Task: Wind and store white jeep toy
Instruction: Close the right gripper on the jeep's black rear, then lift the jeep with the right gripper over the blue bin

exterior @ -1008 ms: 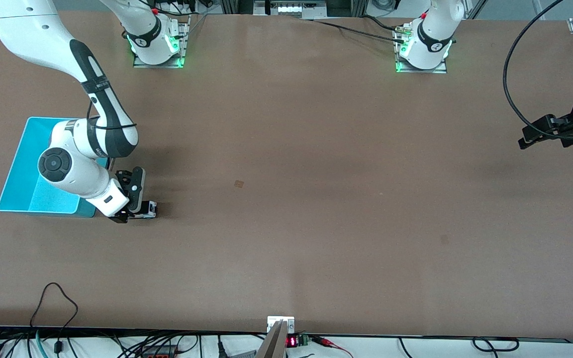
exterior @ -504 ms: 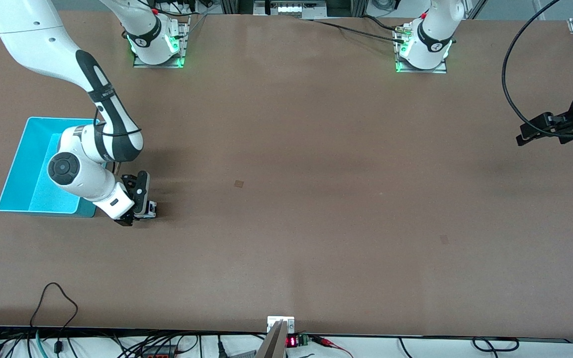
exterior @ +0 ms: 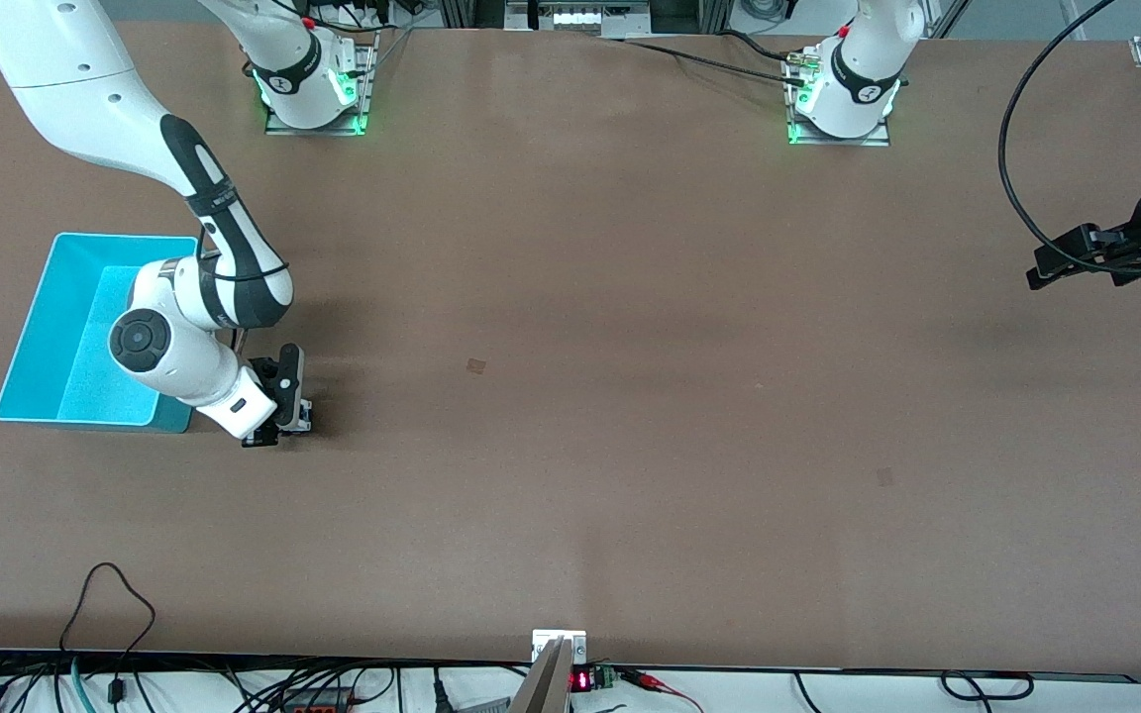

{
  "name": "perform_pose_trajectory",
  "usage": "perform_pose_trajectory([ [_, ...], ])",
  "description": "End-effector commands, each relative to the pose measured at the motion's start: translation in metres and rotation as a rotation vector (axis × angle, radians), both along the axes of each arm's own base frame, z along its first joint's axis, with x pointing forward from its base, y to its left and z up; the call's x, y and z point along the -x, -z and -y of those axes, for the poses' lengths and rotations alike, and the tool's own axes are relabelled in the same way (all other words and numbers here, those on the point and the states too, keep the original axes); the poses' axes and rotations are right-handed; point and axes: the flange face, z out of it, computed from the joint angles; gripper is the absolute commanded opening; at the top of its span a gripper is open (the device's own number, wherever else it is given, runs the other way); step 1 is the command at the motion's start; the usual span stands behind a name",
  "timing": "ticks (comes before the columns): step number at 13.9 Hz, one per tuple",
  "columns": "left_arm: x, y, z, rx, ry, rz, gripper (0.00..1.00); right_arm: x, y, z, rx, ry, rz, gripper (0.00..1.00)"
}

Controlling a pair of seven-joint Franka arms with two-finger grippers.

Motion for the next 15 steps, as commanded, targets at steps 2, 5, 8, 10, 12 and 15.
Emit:
perform_pose_trajectory([
  [2,0.002,-0.002,-0.002,0.001,-0.011,0.000,1.00,-0.002,-0.026,0.004,0.002,0.020,0.024,0.00],
  [5,0.003,-0.002,-0.004,0.003,-0.014,-0.003,1.00,0.015,-0.086,0.007,0.022,0.202,0.022,0.00],
  [8,0.002,-0.002,-0.004,0.003,-0.016,-0.002,1.00,0.031,-0.146,0.032,0.031,0.413,0.053,0.00],
  [10,0.002,-0.002,-0.005,0.003,-0.016,0.000,1.00,0.045,-0.178,0.051,0.036,0.595,0.061,0.00],
  [12,0.002,-0.002,-0.005,0.003,-0.016,0.000,1.00,0.066,-0.194,0.072,0.063,0.774,0.014,0.00],
  [15,0.002,-0.002,-0.005,0.003,-0.016,0.001,1.00,0.089,-0.201,0.112,0.083,0.957,-0.019,0.00],
])
